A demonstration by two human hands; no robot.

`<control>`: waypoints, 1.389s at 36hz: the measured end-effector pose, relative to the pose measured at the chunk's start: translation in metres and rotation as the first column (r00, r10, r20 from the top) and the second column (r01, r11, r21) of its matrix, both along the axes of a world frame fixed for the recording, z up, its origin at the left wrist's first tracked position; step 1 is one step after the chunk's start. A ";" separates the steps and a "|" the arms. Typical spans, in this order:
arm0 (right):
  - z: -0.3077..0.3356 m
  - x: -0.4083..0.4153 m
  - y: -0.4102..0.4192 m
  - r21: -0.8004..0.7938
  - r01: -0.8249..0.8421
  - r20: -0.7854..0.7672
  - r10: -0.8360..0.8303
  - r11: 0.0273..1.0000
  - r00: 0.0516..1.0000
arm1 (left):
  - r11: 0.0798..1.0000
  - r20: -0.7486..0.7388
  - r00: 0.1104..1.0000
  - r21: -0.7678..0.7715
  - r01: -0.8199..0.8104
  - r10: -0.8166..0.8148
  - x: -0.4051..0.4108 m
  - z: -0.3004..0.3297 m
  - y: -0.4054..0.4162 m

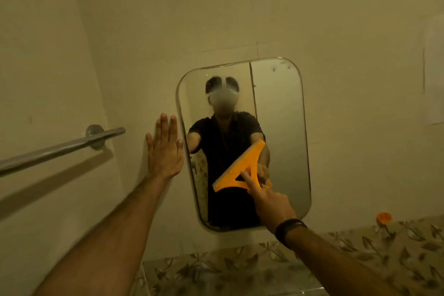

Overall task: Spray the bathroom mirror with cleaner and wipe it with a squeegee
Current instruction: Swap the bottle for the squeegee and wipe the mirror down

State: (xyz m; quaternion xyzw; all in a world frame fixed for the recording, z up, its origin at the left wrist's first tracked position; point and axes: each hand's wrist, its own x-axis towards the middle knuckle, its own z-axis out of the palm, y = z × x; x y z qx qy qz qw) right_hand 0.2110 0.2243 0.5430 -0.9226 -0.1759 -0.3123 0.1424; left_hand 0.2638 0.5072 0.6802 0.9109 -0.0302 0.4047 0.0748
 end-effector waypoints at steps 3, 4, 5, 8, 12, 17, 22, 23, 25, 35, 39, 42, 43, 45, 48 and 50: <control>-0.028 -0.003 -0.002 -0.020 0.063 -0.029 -0.063 0.998 0.998 | 1.000 0.002 1.000 0.009 0.000 0.000 0.001 0.000 0.001; -0.030 -0.006 -0.003 -0.013 0.069 -0.038 -0.070 0.998 0.997 | 1.000 0.000 1.000 0.009 0.000 0.000 0.002 0.000 0.001; -0.028 -0.009 -0.002 -0.004 0.067 -0.041 -0.067 0.998 0.997 | 1.000 0.000 1.000 0.009 0.002 -0.002 0.002 -0.001 0.001; -0.008 -0.015 -0.001 0.027 0.038 0.021 -0.039 0.999 0.999 | 1.000 0.007 1.000 0.018 0.001 -0.001 0.003 -0.002 0.001; 0.036 -0.008 0.000 0.071 0.017 0.191 -0.030 0.997 0.981 | 1.000 0.031 1.000 0.016 -0.001 0.001 0.004 -0.005 0.000; 0.057 -0.003 -0.003 0.060 0.070 0.132 -0.078 0.996 0.988 | 1.000 0.064 0.998 0.009 0.003 -0.004 0.009 -0.008 0.002; -0.006 -0.006 -0.013 0.117 0.071 0.018 -0.073 0.991 0.997 | 1.000 0.074 0.997 0.012 0.006 -0.007 0.011 -0.011 0.002; -0.023 -0.010 -0.014 0.125 0.081 -0.005 -0.081 0.989 0.997 | 1.000 0.077 0.997 0.014 0.003 -0.004 0.010 -0.013 0.001; -0.054 -0.018 -0.016 0.137 0.118 -0.064 -0.110 0.984 0.992 | 1.000 0.078 0.997 0.006 0.001 -0.001 0.008 -0.014 -0.001; -0.135 -0.040 -0.016 0.194 0.231 -0.233 -0.184 0.954 0.955 | 0.999 0.112 0.993 -0.011 -0.041 0.042 0.005 -0.038 -0.011; -0.150 -0.046 -0.020 0.162 0.283 -0.333 -0.217 0.946 0.918 | 0.999 0.084 0.996 -0.019 -0.028 0.030 0.002 -0.042 -0.011; -0.160 -0.052 -0.031 0.170 0.350 -0.430 -0.250 0.921 0.867 | 1.000 0.042 0.999 -0.029 -0.013 0.014 -0.001 -0.050 -0.009; -0.164 -0.053 -0.036 0.183 0.367 -0.442 -0.257 0.912 0.859 | 0.999 0.026 1.000 -0.033 -0.010 0.011 -0.003 -0.055 -0.009; -0.168 -0.059 -0.044 0.203 0.372 -0.443 -0.254 0.906 0.860 | 0.999 -0.004 1.000 -0.038 -0.008 0.008 -0.004 -0.068 -0.008; -0.169 -0.062 -0.058 0.199 0.377 -0.422 -0.268 0.904 0.866 | 0.997 -0.050 0.999 -0.075 -0.002 -0.001 -0.009 -0.086 -0.011; -0.165 -0.064 -0.067 0.219 0.377 -0.423 -0.260 0.900 0.868 | 0.994 -0.080 0.997 -0.109 0.001 -0.009 -0.015 -0.100 -0.018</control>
